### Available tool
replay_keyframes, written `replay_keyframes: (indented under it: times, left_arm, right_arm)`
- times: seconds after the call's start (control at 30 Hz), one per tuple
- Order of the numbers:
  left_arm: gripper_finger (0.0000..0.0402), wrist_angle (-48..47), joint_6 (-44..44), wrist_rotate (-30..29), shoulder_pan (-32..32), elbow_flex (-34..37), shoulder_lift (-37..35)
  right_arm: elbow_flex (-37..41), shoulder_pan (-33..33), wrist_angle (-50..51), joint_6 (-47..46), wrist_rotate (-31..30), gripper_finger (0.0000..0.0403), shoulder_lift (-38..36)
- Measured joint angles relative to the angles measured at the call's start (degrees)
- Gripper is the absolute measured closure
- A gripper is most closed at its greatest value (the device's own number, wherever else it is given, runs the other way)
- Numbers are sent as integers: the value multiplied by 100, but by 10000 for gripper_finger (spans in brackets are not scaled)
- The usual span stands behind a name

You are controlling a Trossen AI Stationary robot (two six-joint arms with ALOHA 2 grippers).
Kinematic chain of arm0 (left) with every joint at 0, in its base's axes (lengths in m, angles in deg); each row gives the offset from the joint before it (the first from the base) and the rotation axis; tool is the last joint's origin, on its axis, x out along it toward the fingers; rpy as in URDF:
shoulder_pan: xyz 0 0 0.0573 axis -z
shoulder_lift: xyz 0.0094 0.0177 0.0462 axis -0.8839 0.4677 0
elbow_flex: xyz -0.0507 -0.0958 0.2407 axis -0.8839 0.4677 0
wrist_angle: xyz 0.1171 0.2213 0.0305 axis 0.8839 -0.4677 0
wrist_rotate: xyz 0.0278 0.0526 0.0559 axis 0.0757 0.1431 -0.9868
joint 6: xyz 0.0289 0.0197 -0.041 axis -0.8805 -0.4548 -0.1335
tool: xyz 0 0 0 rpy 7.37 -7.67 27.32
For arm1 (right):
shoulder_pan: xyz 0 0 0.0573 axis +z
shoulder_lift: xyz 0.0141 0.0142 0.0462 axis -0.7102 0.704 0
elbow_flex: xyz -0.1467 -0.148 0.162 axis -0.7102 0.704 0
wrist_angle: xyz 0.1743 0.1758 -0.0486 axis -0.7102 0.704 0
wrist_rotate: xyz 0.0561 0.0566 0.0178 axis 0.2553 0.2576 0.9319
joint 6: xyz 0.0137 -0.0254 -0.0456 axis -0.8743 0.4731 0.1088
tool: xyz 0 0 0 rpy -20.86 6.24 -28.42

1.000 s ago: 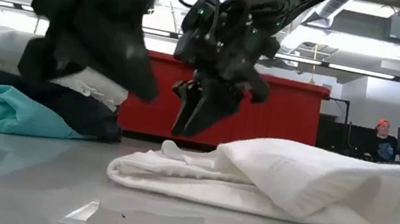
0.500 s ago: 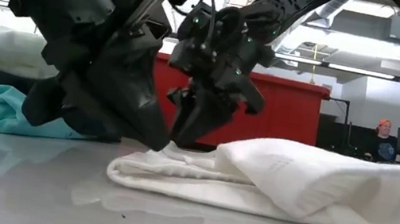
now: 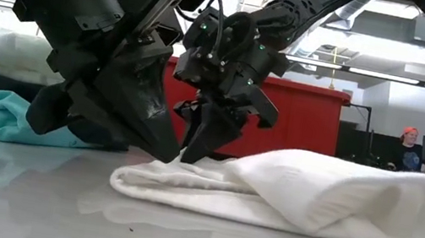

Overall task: Fold laundry
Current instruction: Fold the white shorts

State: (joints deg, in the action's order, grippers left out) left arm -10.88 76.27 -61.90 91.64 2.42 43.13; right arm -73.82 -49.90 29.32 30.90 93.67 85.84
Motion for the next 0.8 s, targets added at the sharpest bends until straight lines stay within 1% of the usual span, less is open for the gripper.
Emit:
replay_keyframes:
  times: [0.13, 0.23, 0.6, 0.8]
  left_arm:
    - [401, 2, 6, -40, 0, 0, 0]
    - [401, 2, 8, -68, 0, 0, 0]
    - [401, 31, 63, -221, 0, 0, 0]
    - [402, 31, 63, -244, 0, 0, 0]
  right_arm:
    - [-95, -4, 300, -4, -4, 322, 0]
    - [-176, -23, 387, 0, -13, 332, 0]
    - [-486, -168, 721, -52, -27, 334, -4]
    - [-486, -228, 872, -109, 133, 331, -4]
